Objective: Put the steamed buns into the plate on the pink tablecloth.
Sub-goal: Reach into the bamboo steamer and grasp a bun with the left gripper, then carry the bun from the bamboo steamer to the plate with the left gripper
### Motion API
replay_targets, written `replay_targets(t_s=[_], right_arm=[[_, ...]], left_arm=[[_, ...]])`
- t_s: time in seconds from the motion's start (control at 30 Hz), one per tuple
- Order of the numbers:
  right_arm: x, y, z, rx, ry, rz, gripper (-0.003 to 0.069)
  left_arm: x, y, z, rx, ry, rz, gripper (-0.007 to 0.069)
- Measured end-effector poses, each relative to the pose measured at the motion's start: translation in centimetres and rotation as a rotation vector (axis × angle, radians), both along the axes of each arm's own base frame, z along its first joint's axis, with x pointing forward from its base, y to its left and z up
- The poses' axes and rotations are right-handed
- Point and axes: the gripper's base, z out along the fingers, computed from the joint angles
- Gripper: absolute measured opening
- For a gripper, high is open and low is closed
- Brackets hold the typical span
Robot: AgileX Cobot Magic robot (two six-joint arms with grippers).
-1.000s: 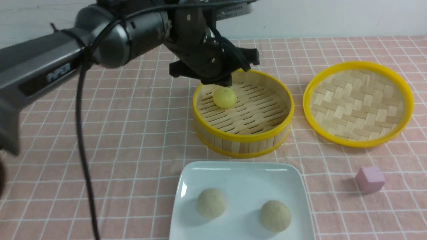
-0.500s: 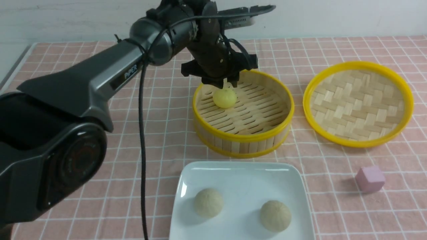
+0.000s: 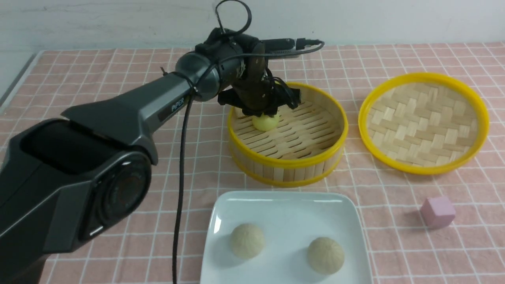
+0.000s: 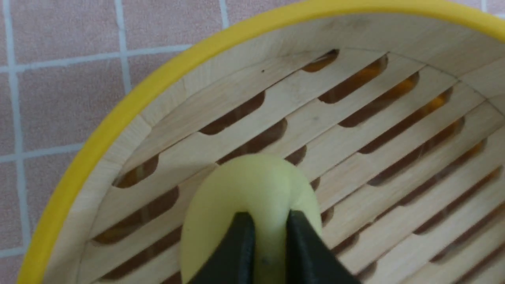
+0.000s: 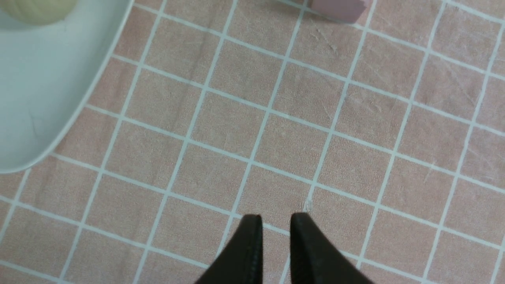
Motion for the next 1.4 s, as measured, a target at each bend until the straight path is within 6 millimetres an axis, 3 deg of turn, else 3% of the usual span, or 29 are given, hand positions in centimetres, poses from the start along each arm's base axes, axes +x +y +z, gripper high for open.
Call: replay_targets(t_s=[0.13,0.23,0.27,0.33,0.37,0.4,0.43,0.53,0.67,0.77,0.93,1.27,1.4], right_arm=[[0.0,0.0,0.0,0.0,0.0,0.0,0.0135],[0.0,0.0,0.0,-0.002,-0.001,0.0,0.014],[0.0,0.0,0.0,-0.002,-0.001,0.0,0.0142],[0.0,0.0,0.0,-0.002,-0.001,0.001,0.0144],[0.0,0.0,0.0,-0.002,-0.001,0.001,0.0145],[0.0,0.0,0.0,-0.002,-0.001,0.001,0.0146],[0.0,0.0,0.0,-0.002,-0.001,0.001,0.0146],[0.0,0.0,0.0,-0.002,-0.001,0.001,0.0149],[0.0,0.0,0.0,0.002,-0.006,0.001,0.0153],[0.0,0.1,0.0,0.007,-0.006,0.001,0.0157],[0.0,0.1,0.0,0.015,-0.004,0.001,0.0162],[-0.3,-0.1,0.0,-0.008,0.035,0.004,0.0171],[-1.3,-0.6,1.5,-0.029,0.049,0.018,0.0078]], left_arm=[[-1.9,0.3,5.0,0.02,-0.032,-0.056,0.0024],[-5.3,1.7,12.7,0.028,-0.1,-0.099,0.0022],[-7.4,3.1,16.6,0.027,-0.147,-0.103,0.0022],[-10.2,4.5,20.4,0.034,-0.18,-0.105,0.0022],[-12.7,5.8,22.8,0.042,-0.197,-0.109,0.0022],[-13.4,6.2,23.5,0.039,-0.208,-0.109,0.0022],[-15.7,7.0,24.5,0.053,-0.196,-0.123,0.0022],[-21.8,7.3,23.0,0.076,-0.104,-0.195,0.0022],[-27.9,6.0,15.3,0.026,0.032,-0.241,0.0022],[-30.1,6.1,10.2,-0.041,0.088,-0.187,0.0022],[-30.5,6.3,4.2,-0.052,0.129,-0.095,0.0022],[-29.1,4.4,-1.2,0.067,0.205,-0.087,0.004],[-29.0,4.2,-1.5,0.072,0.212,-0.084,0.0115]])
